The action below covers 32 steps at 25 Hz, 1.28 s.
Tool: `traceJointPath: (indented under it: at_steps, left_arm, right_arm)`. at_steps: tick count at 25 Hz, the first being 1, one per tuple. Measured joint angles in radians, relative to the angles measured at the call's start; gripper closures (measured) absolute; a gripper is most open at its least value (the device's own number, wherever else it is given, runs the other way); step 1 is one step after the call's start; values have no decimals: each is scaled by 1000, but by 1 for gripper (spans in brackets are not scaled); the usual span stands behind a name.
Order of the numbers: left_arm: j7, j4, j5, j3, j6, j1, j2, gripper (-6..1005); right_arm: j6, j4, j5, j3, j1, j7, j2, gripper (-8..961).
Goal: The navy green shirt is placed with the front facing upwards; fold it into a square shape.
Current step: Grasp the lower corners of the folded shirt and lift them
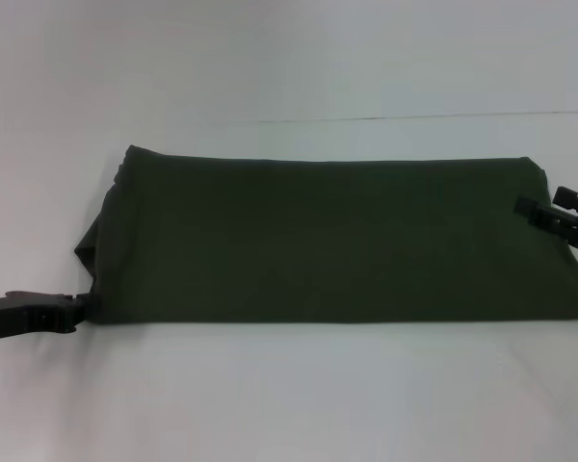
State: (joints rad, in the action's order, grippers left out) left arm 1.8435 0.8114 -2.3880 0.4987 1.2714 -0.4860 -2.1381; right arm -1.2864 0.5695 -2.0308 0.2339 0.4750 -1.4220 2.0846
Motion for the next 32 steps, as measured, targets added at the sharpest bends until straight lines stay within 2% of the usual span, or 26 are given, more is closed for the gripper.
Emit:
traceJointPath:
  at_steps: [7,12,16,25,32]
  left_arm:
    - [0,0,11,-1,5,-8,0,999]
    - [0,0,35,0,24,-16,0,996]
    - [0,0,73,-1,41,-18,0,994]
    - [0,0,88,-2,49,-19,0,990]
    - [0,0,90,-3,44,-18,0,986]
  right_arm:
    - [-22,3,-3,0,-43,-1,-16,83]
    - [-7,14,-4,-1,-118,-25,-26,83]
    - [-4,14,-21,0,-155,-31,-23,83]
    - [20,-4,-57,1,-162,-28,0,82]
    - [26,-28,-57,5,-152,-25,2,82]
